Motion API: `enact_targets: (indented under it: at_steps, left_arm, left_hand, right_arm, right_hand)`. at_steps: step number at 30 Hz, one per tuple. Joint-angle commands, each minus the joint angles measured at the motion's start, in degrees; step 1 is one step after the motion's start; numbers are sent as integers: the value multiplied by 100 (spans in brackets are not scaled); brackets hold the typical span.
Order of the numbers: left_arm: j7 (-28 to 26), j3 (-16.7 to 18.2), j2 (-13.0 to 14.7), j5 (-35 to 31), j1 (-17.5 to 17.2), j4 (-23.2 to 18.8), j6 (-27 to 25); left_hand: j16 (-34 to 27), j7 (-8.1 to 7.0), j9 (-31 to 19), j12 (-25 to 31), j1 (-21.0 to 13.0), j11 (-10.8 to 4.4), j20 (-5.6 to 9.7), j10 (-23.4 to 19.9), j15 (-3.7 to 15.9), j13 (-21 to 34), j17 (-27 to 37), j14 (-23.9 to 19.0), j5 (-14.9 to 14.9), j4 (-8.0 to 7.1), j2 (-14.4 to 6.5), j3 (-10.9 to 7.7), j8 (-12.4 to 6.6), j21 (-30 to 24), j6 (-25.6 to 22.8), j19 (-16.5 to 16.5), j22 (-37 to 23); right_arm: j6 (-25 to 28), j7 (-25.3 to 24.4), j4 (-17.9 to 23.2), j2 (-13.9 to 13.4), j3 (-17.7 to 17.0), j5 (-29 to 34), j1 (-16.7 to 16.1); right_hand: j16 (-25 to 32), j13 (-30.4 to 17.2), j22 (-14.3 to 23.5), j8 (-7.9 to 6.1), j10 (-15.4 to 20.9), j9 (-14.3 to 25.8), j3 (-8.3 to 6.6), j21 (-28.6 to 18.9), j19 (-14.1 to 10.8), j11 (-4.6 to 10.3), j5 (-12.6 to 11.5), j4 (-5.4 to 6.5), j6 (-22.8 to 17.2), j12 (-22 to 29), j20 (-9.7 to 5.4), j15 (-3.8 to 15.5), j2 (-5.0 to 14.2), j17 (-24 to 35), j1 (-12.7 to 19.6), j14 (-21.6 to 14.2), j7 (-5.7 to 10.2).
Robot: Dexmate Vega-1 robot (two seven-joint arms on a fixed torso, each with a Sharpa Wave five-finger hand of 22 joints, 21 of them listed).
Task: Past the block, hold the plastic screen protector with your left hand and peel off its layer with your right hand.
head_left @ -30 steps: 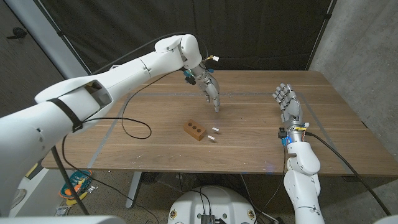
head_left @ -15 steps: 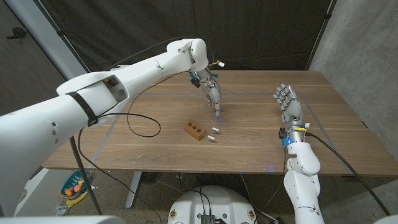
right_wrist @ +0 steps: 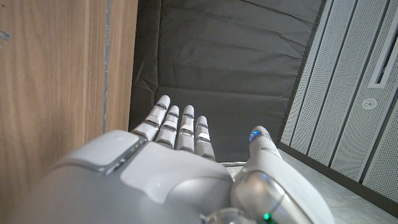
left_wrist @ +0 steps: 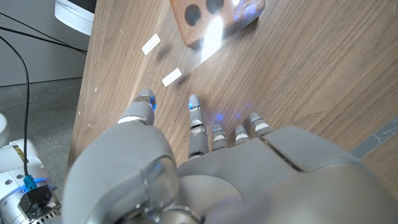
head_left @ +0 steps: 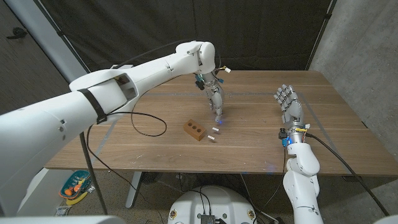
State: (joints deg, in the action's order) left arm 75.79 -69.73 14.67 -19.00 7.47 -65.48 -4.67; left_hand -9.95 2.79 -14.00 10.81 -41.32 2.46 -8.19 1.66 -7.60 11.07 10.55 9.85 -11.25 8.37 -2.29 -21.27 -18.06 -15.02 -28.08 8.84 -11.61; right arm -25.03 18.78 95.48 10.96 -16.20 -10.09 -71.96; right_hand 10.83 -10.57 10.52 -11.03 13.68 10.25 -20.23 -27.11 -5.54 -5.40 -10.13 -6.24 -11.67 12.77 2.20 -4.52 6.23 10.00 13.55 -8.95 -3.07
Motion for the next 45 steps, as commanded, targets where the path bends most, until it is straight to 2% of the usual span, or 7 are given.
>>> enact_targets:
  at_steps: [1,6,17,26,32,40,45]
  left_arm:
    - [225,-166,-133,-162,33,18,59]
    - [277,-233,-190,-236,32,33,56]
    - [317,-408,-307,-292,56,149,28]
    - [317,-658,-453,-166,183,412,88]
    - [312,-612,-464,-249,151,399,125]
    - [314,-656,-483,-329,139,431,166]
    - [303,-622,-441,-430,78,384,158]
  left_hand:
    - [-28,71,-22,37,-55,10,13,70,-43,5,6,543,-29,29,-18,11,-58,27,-62,66,-14]
    - [-7,147,-32,12,-86,20,46,217,-23,-1,4,694,-28,6,-25,30,38,27,147,66,-18]
    - [9,168,-37,-22,-71,44,151,463,29,-7,0,929,-23,-44,-26,83,128,42,306,108,-25]
    - [-6,182,-44,6,-58,11,134,503,33,-12,-3,997,-21,-73,-34,117,79,56,148,155,-31]
    - [-22,120,-53,34,-93,-6,122,501,27,-19,-12,1031,-24,-72,-54,128,-19,55,-122,158,-32]
    - [-23,175,-67,47,-202,-7,135,500,20,-24,-20,1069,-40,-30,-87,103,14,37,-33,112,-30]
    - [-58,102,-84,51,-365,-83,124,524,-2,-28,-26,1006,-62,19,-167,46,3,20,-53,64,-28]
  right_arm:
    - [-129,19,-104,25,-14,-35,23]
    - [-199,57,-128,26,-19,-64,16]
    - [-262,34,-114,48,-45,-35,-17]
    - [-284,53,-177,51,-81,-89,1]
    - [-295,37,-203,63,-101,-95,14]
    - [-348,0,-219,95,-123,-90,33]
    - [-370,-14,-243,107,-123,-78,47]
  right_hand:
    - [18,-9,34,-12,41,21,19,-2,-73,4,11,20,-64,30,-17,-5,1,18,-41,-64,-21]
    - [21,-9,34,-18,62,21,23,-6,-100,4,11,24,-88,35,-20,1,-4,18,-53,-85,-32]
    - [25,-9,35,-20,100,21,23,-12,-155,6,7,25,-117,39,-5,-8,-10,14,-68,-136,-29]
    - [21,-9,35,-21,127,21,22,-11,-181,-2,4,26,-139,43,-9,2,-13,12,-77,-157,-37]
    - [16,-9,36,-16,126,21,20,-6,-184,-1,3,26,-137,38,-14,1,-13,11,-80,-161,-44]
    - [20,-8,36,-11,129,21,14,4,-186,9,0,28,-140,32,-15,13,-7,11,-87,-196,-39]
    - [20,-8,36,-9,129,21,12,11,-186,2,-1,29,-141,28,-11,12,-6,11,-92,-211,-39]
